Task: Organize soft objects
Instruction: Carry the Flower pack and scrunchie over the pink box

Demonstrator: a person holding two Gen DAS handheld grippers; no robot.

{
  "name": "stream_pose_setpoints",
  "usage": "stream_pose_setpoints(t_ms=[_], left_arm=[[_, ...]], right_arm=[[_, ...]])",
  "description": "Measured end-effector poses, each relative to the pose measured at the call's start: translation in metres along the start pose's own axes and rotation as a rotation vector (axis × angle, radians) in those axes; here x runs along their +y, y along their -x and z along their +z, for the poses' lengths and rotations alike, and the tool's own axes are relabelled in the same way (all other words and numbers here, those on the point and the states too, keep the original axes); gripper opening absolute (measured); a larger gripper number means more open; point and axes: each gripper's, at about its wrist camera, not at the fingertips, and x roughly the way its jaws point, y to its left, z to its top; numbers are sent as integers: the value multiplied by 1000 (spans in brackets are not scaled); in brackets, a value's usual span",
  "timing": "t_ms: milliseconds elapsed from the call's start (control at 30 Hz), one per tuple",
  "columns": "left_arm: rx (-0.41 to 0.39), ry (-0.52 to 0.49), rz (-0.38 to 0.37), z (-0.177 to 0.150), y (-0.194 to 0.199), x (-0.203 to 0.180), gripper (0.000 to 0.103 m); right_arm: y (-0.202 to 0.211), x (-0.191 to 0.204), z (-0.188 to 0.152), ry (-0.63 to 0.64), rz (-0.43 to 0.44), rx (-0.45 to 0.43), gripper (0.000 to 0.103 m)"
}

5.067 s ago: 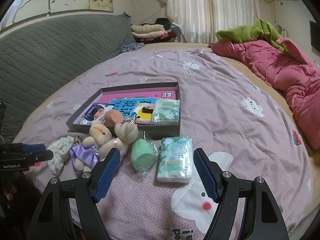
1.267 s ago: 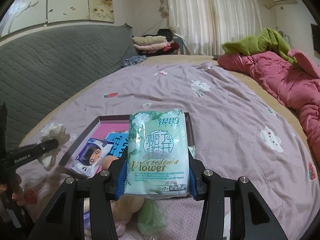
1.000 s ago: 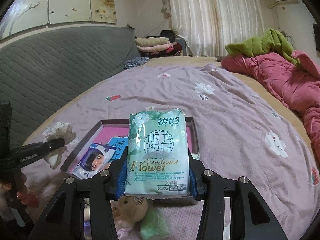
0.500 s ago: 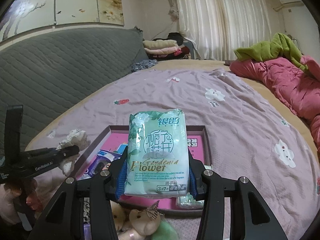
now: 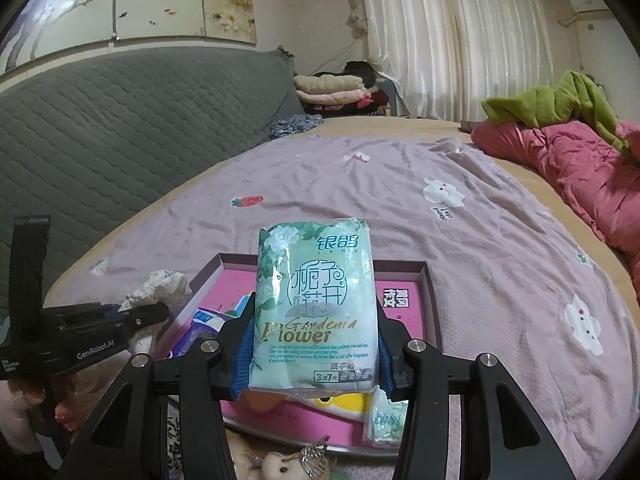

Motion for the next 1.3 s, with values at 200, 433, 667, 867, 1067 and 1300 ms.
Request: stream_pose_setpoints(t_ms=[200,433,667,867,1067,1300], left_arm=[[38,-29,21,-3,-14,-3,13],[96,-52,5,-8,-26,-9,13],[131,-50,-8,-12,-31,-10,13],[146,-65,-9,-13,-34,-12,13],[153,-68,-10,-13,-35,-12,13],[156,-62,-12,-13,-36,-10,13]], right_arm=[[-17,0,-1,8,-4,49,50],[-27,-3,-6,2,-11,92,50],[-33,-3,-11,3,-18,131,50],[-44,-4,-18,2,-23,189,50],[-55,-2,-25,21,-27,252,50],[-65,-3,-33,33,-31,322,51]])
